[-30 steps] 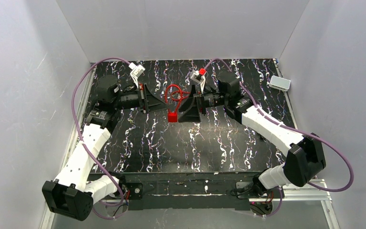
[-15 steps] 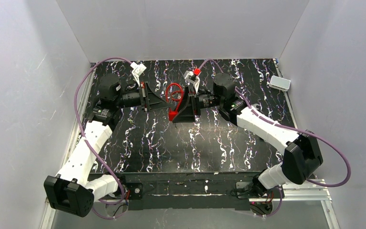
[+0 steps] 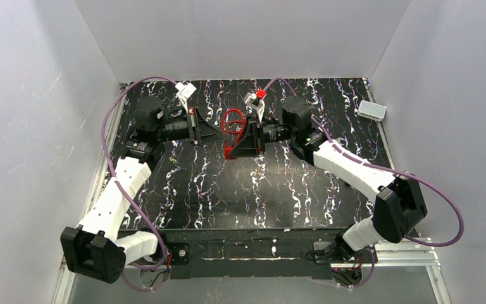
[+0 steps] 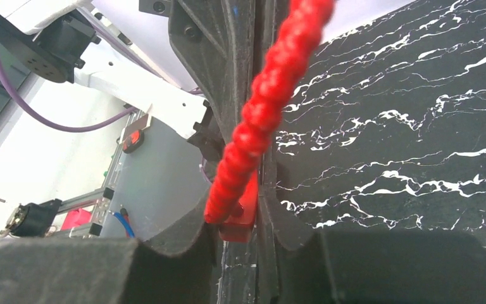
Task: Lock with the key
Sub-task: Lock the lock.
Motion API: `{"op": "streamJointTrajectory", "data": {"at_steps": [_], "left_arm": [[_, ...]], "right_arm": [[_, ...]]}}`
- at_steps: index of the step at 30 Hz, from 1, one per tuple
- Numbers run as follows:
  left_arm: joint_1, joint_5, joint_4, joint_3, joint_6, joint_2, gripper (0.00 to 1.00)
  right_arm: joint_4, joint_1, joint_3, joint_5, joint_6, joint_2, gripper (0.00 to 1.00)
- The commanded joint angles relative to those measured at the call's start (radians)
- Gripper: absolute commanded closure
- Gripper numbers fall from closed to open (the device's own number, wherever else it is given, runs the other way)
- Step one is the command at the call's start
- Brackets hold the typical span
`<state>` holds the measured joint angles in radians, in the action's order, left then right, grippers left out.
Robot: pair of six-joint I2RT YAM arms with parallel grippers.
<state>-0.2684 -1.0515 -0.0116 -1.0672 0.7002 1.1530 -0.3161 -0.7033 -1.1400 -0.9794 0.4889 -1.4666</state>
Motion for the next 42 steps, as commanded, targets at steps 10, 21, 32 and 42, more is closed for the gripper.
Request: {"op": "streamJointTrajectory", "data": {"at_steps": [10, 21, 32, 42], "left_arm": [[0.101, 0.024, -0.061, -0.176, 0.017, 0.078, 0.49], [0.088, 0.110, -0.299, -0.022, 0.116, 0.024, 0.55], [0.008, 0.122, -0.307, -0.036, 0.023, 0.053, 0.60], [-0.028, 0.122, -0.307, -0.042, -0.001, 0.078, 0.66]], "right_arm": [[-0.081, 0.077, -0.206, 0.145, 0.109, -0.032, 0.99], [-0.224, 0.130, -0.159, 0.282, 0.305, -0.056, 0.99], [-0.323, 0.125, -0.131, 0.283, 0.400, -0.065, 0.99], [-0.357, 0.121, -0.123, 0.276, 0.425, -0.061, 0.99]]}}
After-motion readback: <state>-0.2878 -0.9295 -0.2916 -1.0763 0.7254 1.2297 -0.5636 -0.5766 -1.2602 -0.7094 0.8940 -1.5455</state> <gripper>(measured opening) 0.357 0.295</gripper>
